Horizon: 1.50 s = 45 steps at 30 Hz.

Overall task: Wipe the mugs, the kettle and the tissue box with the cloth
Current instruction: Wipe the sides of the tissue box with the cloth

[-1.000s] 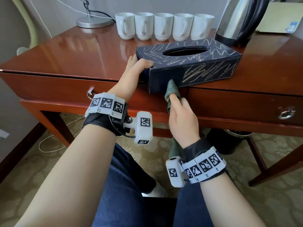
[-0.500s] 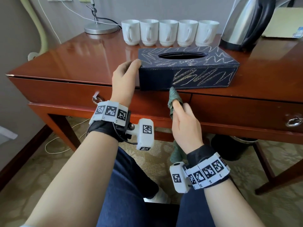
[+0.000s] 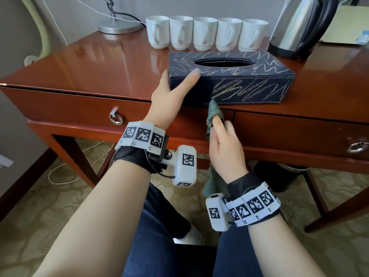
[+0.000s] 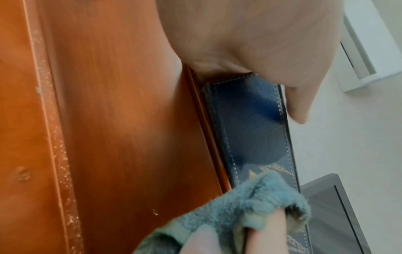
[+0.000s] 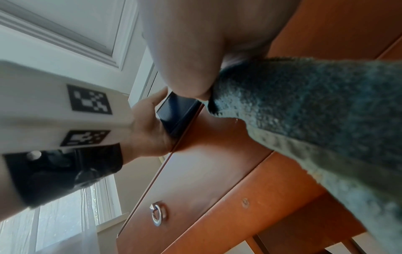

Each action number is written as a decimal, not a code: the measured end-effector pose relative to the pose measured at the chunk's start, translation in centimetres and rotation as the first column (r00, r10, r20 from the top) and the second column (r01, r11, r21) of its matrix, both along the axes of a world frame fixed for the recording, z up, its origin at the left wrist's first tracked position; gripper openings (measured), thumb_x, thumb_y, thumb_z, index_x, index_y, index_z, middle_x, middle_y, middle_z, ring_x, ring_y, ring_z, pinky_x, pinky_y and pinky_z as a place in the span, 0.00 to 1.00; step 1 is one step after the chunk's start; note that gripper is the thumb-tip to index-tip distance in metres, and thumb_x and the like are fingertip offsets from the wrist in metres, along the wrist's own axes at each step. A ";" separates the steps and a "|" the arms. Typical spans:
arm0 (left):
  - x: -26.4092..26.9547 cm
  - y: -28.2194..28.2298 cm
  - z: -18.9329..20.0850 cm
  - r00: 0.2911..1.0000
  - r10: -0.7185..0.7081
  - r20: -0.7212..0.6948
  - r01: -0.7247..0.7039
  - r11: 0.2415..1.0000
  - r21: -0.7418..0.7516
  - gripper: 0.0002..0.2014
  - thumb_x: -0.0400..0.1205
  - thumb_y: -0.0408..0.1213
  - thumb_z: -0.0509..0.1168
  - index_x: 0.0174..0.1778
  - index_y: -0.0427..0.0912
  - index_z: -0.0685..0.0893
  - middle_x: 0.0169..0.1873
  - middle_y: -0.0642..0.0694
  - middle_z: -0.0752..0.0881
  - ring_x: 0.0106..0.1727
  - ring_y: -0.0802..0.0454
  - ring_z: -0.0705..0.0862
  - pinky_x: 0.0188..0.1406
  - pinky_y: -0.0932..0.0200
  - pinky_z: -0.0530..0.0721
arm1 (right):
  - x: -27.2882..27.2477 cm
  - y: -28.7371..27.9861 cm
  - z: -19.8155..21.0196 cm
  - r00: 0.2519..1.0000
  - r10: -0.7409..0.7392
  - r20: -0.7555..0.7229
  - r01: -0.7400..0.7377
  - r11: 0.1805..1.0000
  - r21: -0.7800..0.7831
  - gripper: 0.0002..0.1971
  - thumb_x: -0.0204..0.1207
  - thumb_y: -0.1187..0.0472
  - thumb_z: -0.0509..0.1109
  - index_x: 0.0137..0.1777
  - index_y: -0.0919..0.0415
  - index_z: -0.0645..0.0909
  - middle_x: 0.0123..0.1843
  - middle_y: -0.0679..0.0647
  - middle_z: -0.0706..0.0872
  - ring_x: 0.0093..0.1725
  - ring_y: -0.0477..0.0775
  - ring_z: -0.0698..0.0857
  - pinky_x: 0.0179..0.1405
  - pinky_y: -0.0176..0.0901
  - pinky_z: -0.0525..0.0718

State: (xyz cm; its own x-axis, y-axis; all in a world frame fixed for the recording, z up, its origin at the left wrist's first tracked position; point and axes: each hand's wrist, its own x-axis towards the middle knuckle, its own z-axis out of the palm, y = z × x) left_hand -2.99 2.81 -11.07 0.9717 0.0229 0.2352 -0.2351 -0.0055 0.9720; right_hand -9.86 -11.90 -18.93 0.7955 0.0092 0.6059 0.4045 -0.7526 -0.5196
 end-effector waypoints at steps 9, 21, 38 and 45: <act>-0.1 -0.3 1.1 0.998 0.022 -0.060 -0.025 0.998 -0.059 0.29 0.64 0.56 0.77 0.61 0.52 0.86 0.55 0.54 0.91 0.63 0.51 0.86 0.72 0.46 0.77 | 0.2 0.5 0.1 0.998 -0.052 0.027 0.053 0.998 -0.034 0.19 0.80 0.67 0.57 0.70 0.63 0.76 0.49 0.64 0.77 0.34 0.68 0.78 0.27 0.50 0.77; -0.6 0.7 2.4 0.984 -0.121 -0.128 0.106 0.987 -0.120 0.36 0.67 0.43 0.75 0.72 0.37 0.79 0.57 0.44 0.91 0.60 0.46 0.89 0.70 0.46 0.81 | 0.6 1.4 0.5 0.989 -0.127 0.074 0.139 0.970 -0.198 0.20 0.75 0.71 0.65 0.67 0.60 0.78 0.41 0.62 0.75 0.27 0.56 0.67 0.26 0.42 0.65; -0.9 -0.3 1.6 0.994 -0.068 -0.091 0.047 0.976 -0.214 0.11 0.78 0.32 0.70 0.57 0.41 0.85 0.49 0.47 0.92 0.53 0.49 0.90 0.57 0.57 0.86 | 1.1 1.5 0.3 0.980 -0.188 0.072 0.200 0.940 -0.275 0.19 0.70 0.72 0.70 0.60 0.58 0.84 0.38 0.63 0.77 0.24 0.65 0.78 0.24 0.40 0.64; -1.0 -0.4 1.8 0.995 -0.073 -0.063 0.058 0.974 -0.218 0.10 0.80 0.31 0.69 0.56 0.41 0.84 0.46 0.49 0.91 0.47 0.55 0.90 0.47 0.65 0.85 | 0.2 -0.7 0.6 0.954 -0.283 0.100 0.298 0.931 -0.211 0.17 0.71 0.71 0.65 0.59 0.60 0.84 0.38 0.63 0.77 0.24 0.64 0.77 0.25 0.40 0.64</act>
State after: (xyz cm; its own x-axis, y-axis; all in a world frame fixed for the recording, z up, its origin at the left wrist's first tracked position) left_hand -3.99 2.45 -9.31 0.9867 0.0013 0.1625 -0.1588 0.2191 0.9627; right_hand -9.64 -12.59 -18.30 0.7416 -0.0763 0.6665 0.1790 -0.9350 -0.3062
